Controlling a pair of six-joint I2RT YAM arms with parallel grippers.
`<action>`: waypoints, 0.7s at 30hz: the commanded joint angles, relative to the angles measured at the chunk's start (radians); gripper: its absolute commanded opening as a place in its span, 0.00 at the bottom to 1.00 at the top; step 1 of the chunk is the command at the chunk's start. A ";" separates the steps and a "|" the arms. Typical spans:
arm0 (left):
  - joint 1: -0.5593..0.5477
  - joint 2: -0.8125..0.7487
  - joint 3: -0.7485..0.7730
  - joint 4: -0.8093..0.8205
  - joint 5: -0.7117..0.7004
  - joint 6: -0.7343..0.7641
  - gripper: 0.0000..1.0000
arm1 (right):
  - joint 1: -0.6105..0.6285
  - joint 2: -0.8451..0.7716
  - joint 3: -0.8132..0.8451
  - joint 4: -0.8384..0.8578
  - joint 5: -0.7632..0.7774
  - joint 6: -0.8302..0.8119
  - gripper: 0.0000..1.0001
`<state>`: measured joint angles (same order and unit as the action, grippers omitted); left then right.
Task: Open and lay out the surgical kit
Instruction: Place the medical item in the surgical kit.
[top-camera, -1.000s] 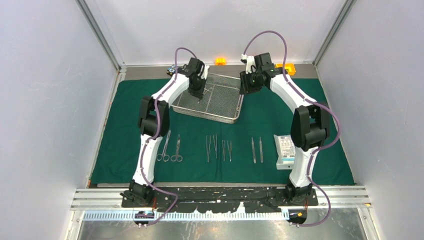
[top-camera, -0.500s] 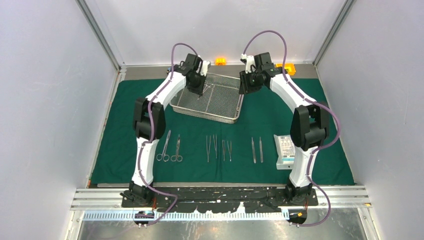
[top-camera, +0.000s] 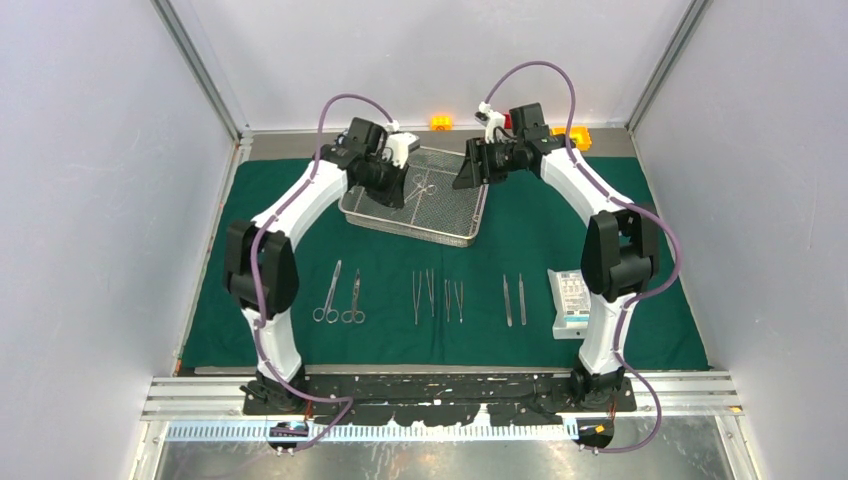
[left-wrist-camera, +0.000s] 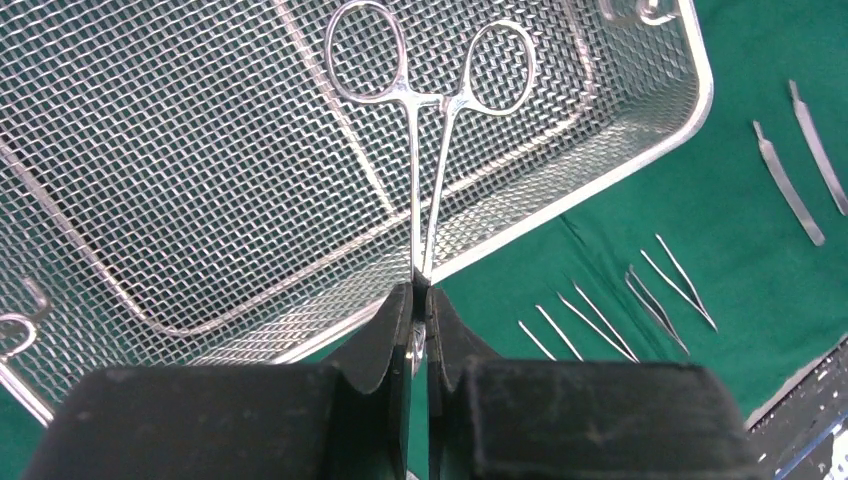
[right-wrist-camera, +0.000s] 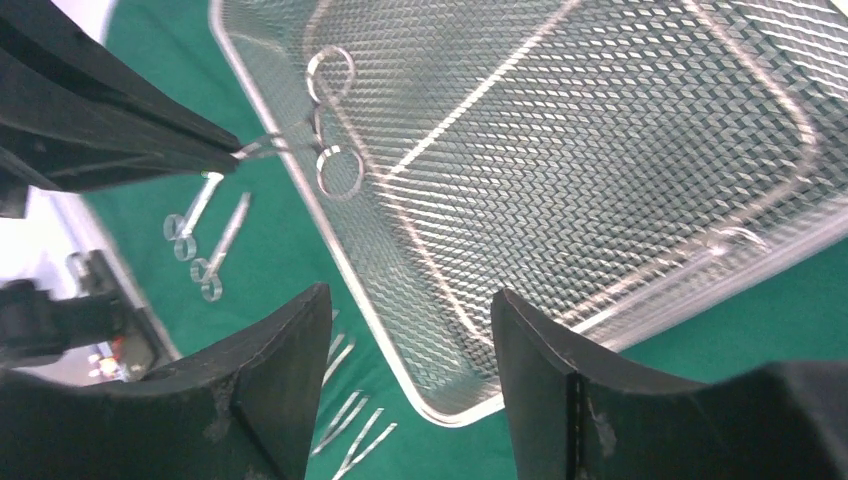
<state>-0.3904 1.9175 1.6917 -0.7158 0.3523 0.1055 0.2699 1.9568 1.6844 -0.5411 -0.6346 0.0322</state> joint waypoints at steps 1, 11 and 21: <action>0.005 -0.126 -0.096 0.077 0.109 0.052 0.00 | -0.004 -0.056 -0.006 0.098 -0.212 0.105 0.66; -0.002 -0.251 -0.244 0.108 0.155 0.053 0.00 | 0.026 0.028 -0.068 0.325 -0.395 0.370 0.71; -0.007 -0.283 -0.270 0.113 0.174 0.048 0.00 | 0.096 0.088 -0.079 0.333 -0.406 0.384 0.71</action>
<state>-0.3931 1.6871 1.4258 -0.6518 0.4889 0.1406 0.3454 2.0392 1.6058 -0.2577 -1.0035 0.3965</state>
